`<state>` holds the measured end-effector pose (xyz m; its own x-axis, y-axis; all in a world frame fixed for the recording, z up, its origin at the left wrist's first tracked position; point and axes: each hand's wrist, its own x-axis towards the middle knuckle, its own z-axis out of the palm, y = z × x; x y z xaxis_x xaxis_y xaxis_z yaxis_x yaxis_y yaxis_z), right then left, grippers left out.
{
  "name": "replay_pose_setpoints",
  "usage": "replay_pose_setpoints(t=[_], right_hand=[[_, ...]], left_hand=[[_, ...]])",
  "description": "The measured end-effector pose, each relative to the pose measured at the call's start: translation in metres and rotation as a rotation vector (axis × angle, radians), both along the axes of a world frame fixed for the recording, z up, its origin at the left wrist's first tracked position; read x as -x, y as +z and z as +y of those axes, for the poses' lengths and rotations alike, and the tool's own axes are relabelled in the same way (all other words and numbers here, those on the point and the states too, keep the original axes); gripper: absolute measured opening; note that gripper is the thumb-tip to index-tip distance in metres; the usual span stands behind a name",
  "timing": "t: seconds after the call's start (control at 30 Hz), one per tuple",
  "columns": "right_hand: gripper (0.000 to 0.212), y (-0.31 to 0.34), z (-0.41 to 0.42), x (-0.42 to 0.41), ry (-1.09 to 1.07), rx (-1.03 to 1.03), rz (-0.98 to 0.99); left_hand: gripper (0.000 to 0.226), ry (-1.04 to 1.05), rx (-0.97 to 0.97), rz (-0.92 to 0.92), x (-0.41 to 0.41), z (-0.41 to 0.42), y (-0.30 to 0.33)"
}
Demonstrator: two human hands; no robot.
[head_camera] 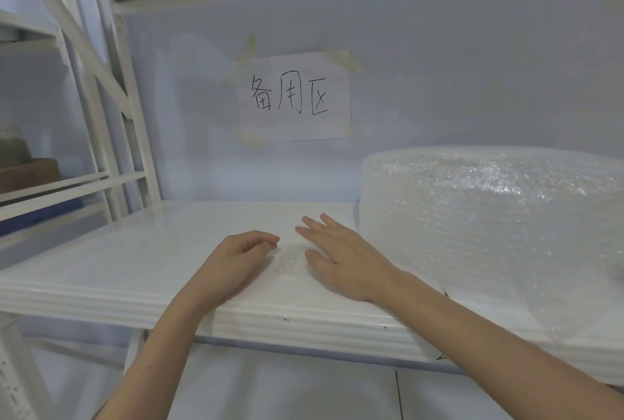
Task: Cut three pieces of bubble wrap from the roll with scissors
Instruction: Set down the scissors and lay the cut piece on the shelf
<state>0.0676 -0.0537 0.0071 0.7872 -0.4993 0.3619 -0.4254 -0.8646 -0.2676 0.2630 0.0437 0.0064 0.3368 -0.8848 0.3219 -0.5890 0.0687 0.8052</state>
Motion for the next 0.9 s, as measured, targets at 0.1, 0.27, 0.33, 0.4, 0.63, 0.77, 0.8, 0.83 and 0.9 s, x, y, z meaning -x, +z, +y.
replay_pose_setpoints(t=[0.1,0.27,0.33,0.4,0.63,0.77,0.8,0.83,0.9], right_hand=[[0.043,0.001,0.0,0.008,-0.112,0.117,-0.162],[0.017,0.008,0.003,0.016,-0.362,0.279,-0.03],[0.029,0.008,0.007,0.017,-0.405,0.314,0.056],[0.036,0.007,0.007,0.017,-0.404,0.334,0.096],[0.018,0.006,0.005,0.019,-0.342,0.213,0.101],[0.017,0.005,0.001,0.018,-0.313,0.184,0.084],[0.018,0.004,0.0,0.017,-0.307,0.173,0.077],[0.018,0.003,-0.001,0.016,-0.301,0.163,0.069],[0.018,0.003,-0.002,0.015,-0.295,0.149,0.06]], left_hand=[[0.023,0.005,-0.001,0.019,-0.001,0.001,-0.001],[0.025,0.071,0.049,0.036,-0.002,0.003,-0.001],[0.028,0.09,0.075,0.06,-0.004,0.003,-0.001],[0.029,0.1,0.082,0.073,-0.005,0.003,-0.001],[0.029,0.118,0.124,0.159,-0.004,0.003,0.001],[0.029,0.121,0.132,0.157,-0.003,0.002,0.001],[0.029,0.121,0.13,0.153,-0.002,0.002,0.001],[0.029,0.12,0.13,0.153,-0.002,0.002,0.0],[0.029,0.121,0.141,0.17,-0.002,0.002,0.0]])
